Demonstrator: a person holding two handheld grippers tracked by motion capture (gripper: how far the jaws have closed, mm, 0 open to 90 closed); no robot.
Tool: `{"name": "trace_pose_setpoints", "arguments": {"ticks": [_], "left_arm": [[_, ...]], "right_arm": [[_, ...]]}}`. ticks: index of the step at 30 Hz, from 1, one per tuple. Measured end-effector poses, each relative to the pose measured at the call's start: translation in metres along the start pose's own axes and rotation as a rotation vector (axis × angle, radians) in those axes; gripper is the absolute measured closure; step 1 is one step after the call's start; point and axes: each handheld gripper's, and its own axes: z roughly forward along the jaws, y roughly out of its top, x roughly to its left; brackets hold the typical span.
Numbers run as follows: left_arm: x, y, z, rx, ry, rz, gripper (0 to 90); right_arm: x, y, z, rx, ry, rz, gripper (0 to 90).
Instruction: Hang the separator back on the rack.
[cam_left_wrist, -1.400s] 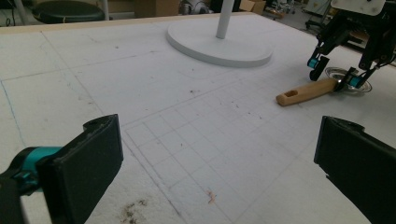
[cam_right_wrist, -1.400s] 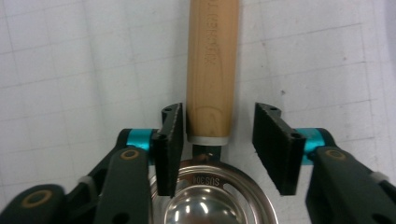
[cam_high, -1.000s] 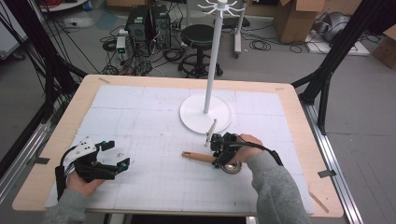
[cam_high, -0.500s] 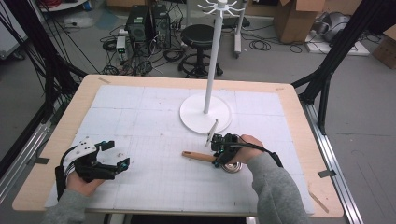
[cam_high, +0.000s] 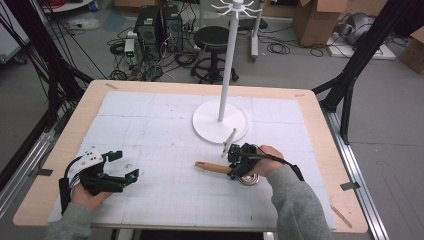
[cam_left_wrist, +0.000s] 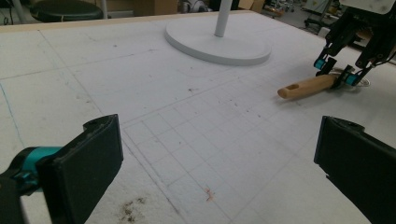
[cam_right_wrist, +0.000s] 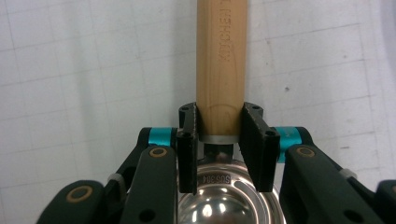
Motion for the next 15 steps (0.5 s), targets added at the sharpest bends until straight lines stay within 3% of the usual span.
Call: {"name": "trace_pose_setpoints", "arguments": {"ticks": [15], "left_arm": [[0.0,0.0,0.0,0.0,0.0,-0.001,1.7]], "right_arm": [[0.001,-0.01,-0.02,-0.08,-0.038,0.007,69.6]]}}
